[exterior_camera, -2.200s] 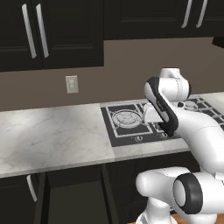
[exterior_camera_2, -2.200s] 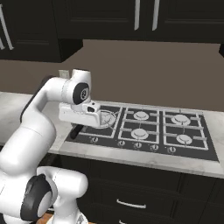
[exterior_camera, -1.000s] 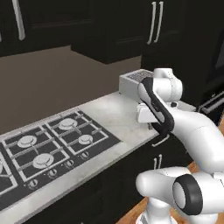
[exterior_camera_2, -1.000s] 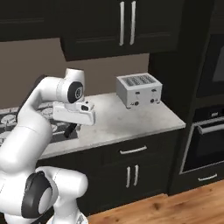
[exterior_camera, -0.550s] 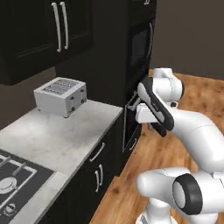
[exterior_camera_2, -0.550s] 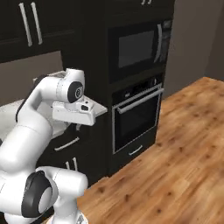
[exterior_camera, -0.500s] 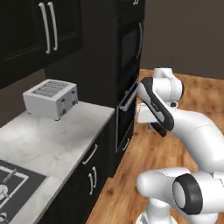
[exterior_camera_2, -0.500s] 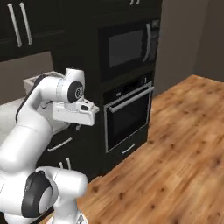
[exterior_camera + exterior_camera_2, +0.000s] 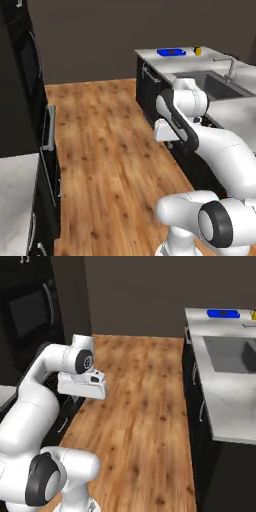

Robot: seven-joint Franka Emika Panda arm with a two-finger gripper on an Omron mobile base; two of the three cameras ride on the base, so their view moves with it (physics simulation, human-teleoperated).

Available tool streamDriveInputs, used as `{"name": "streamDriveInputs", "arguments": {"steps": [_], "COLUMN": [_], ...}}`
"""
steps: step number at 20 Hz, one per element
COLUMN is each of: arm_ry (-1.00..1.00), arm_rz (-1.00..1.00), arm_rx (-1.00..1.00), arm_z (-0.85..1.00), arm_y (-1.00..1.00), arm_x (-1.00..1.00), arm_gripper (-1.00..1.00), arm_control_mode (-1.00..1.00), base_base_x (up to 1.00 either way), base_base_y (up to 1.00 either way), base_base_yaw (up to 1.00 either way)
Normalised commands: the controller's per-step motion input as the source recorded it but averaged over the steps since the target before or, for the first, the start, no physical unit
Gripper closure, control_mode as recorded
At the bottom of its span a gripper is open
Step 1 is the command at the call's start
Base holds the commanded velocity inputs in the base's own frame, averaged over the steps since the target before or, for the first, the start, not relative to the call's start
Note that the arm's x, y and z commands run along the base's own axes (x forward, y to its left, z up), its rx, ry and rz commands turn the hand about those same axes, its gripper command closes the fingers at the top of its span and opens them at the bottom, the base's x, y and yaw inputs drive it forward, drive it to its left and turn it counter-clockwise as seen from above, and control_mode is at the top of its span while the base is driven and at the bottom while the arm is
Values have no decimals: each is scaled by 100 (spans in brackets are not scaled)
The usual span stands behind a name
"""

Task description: Take the pizza cutter from the drawer on the left and place it on the dining counter for cutting.

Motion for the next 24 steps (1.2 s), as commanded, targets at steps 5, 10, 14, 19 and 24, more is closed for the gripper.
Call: {"name": "streamDriveInputs", "arguments": {"steps": [5,10,14,19,24], "arm_ry": [0,0,0,0,0], "arm_rz": [0,0,0,0,0], "arm_rx": [0,0,0,0,0], "arm_z": [0,0,0,0,0], "arm_y": [0,0,0,0,0], "arm_x": [0,0,0,0,0], "arm_gripper": [100,100,100,100,100], "arm_control_mode": [100,100,100,100,100], "base_base_x": [0,18,72,100,100], "base_base_y": [1,7,-54,-67,-87], "base_base_yaw": [-100,-86,-26,11,22]}}
